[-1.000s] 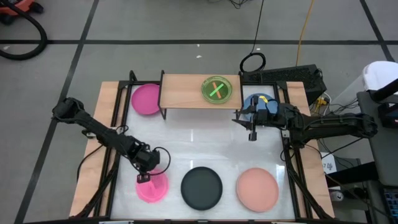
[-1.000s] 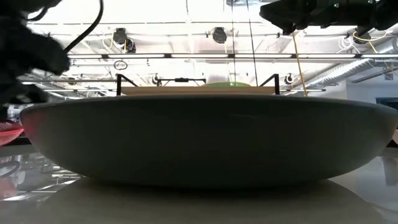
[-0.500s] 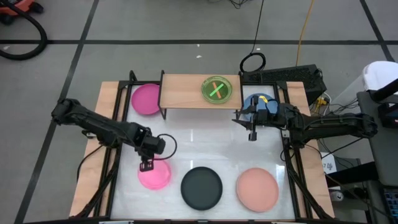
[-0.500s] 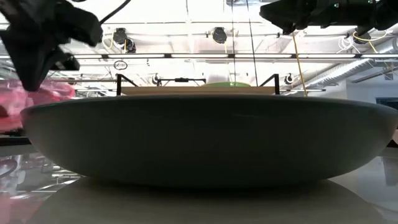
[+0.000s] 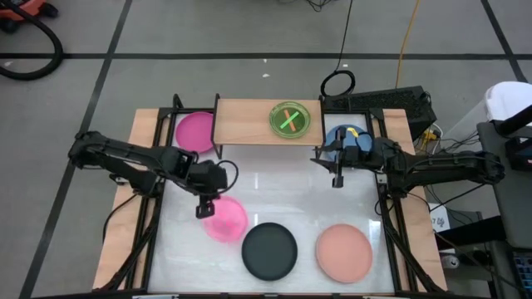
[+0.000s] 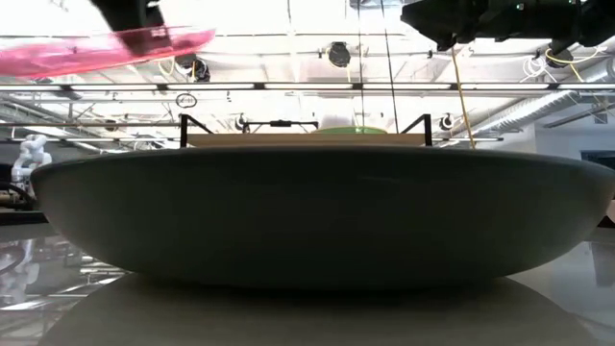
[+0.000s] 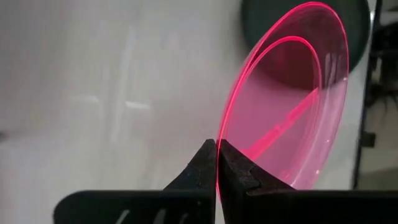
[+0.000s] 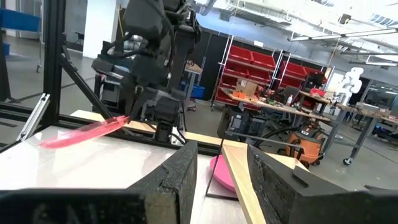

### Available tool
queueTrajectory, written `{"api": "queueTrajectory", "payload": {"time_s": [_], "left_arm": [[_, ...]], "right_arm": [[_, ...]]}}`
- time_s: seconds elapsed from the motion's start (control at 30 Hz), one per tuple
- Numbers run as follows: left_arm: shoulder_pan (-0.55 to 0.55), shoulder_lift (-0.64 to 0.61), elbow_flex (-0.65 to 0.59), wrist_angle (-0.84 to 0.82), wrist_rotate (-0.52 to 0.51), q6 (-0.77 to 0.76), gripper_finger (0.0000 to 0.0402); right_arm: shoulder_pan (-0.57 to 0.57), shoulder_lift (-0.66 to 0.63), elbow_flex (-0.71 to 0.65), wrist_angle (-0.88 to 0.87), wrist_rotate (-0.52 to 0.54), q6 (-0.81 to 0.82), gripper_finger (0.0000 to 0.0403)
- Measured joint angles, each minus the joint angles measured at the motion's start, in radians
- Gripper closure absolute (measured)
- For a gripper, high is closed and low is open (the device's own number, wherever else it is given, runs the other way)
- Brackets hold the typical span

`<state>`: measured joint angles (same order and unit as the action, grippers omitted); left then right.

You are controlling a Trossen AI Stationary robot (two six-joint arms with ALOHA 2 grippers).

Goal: Place and stack plates onto a shelf
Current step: Stack the light pink plate on top of the green plate on the shelf

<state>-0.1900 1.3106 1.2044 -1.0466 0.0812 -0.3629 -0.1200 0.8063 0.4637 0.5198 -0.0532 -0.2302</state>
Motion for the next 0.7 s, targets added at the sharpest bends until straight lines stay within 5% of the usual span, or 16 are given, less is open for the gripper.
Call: {"api": "queueTrajectory", "payload": {"time_s": [0.23,0.7], "left_arm": [[0.098,0.000,0.115,0.109,-0.139,0.188,0.0401],[0.421,0.043,0.189,0.353,-0.085,0.265,0.0401]], "right_arm": [[0.000,0.000,0.000,0.043,0.000,-0.002,0.0280],[0.000,0.001,-0.038,0.055,0.000,0.072,0.0280]]}}
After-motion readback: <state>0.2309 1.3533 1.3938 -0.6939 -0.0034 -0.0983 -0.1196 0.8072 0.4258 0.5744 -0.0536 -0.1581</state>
